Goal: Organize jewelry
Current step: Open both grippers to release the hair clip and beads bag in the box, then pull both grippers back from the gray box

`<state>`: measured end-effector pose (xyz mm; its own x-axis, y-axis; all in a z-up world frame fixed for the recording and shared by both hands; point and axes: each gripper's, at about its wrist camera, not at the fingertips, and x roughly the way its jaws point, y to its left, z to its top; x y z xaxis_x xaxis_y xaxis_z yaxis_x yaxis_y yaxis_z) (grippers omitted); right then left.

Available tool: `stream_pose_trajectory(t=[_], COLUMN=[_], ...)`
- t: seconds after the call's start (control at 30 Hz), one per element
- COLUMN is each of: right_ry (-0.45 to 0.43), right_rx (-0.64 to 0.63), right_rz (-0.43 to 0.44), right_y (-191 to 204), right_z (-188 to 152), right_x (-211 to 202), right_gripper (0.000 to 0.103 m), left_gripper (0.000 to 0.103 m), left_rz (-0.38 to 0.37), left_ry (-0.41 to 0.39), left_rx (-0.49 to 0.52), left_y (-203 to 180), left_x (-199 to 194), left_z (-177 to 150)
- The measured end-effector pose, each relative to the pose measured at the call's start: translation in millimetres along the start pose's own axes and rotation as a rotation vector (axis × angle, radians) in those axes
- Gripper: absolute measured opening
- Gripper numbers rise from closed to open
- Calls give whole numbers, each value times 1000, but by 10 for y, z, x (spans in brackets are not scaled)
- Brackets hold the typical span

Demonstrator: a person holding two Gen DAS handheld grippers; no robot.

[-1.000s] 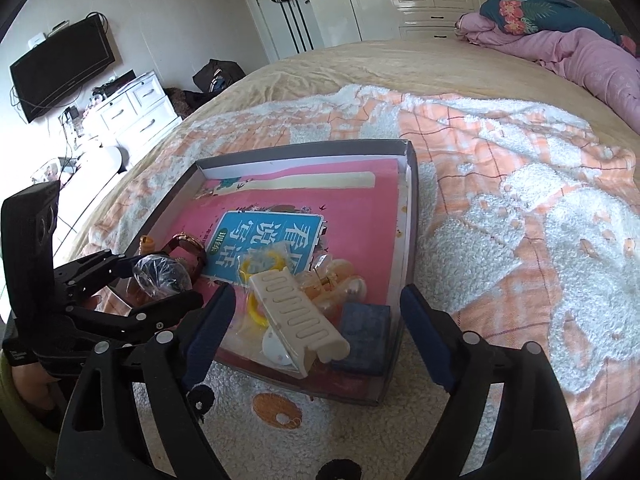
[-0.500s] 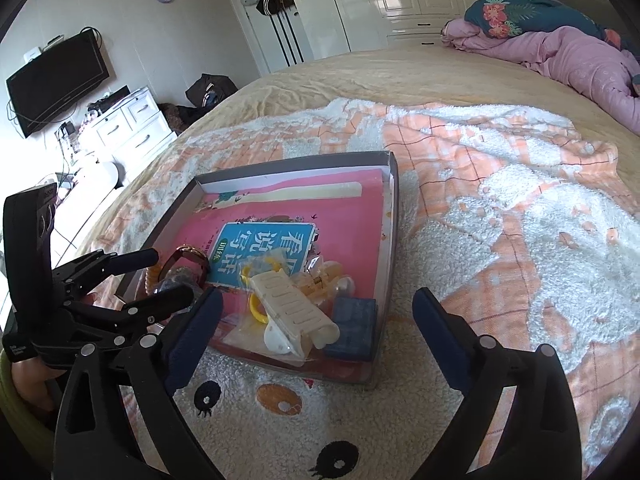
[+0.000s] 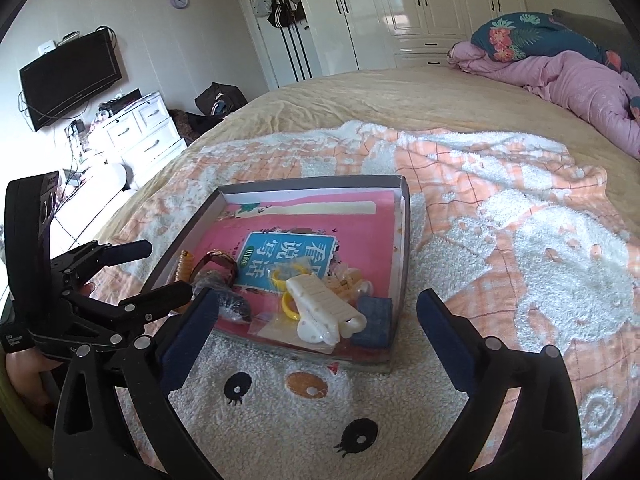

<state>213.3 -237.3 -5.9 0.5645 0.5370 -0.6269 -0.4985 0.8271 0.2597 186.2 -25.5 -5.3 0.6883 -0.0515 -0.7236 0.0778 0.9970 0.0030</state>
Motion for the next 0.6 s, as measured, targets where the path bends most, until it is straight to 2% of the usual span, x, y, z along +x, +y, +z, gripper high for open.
stream_pose_trajectory(t=[0.6], right_ry=[-26], right_rx=[-38], right_rz=[-4], right_y=[280], right_z=[-21], right_x=[-230], right_gripper=[99], left_gripper=[94], left_rz=[50], left_ry=[-37], left_rx=[-39], left_y=[158], left_x=[-393], left_z=[-122])
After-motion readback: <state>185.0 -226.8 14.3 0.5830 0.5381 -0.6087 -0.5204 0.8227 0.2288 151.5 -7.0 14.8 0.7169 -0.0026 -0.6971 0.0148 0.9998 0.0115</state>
